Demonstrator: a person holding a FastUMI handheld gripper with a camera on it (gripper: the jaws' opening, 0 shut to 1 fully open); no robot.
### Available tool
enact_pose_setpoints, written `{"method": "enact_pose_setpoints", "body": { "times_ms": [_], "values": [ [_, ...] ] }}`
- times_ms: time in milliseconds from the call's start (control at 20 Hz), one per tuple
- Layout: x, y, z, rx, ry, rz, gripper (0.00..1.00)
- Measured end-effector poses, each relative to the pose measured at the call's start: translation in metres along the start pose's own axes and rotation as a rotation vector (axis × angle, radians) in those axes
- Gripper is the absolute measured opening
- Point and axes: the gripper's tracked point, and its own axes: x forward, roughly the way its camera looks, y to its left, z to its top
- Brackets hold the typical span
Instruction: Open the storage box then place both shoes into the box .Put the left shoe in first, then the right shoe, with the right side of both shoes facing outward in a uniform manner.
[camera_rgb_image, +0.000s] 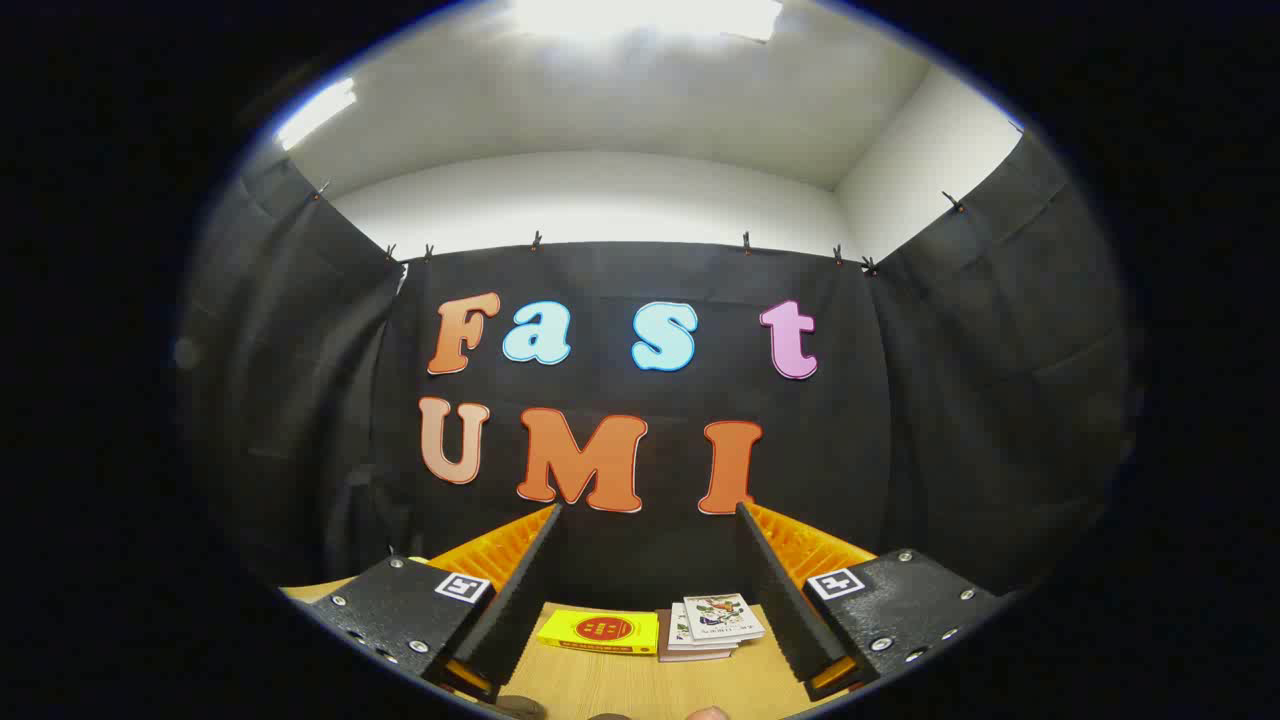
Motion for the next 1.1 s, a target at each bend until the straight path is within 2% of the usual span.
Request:
{"method": "enact_pose_setpoints", "body": {
  "times_ms": [750,900,1100],
  "values": [
    [0.01,0.017,-0.01,0.023,0.025,0.033,0.99],
    [0.014,0.012,-0.014,0.067,0.039,0.019,0.99],
    [0.018,0.024,-0.019,0.141,0.065,0.053,0.99]
  ]
}}
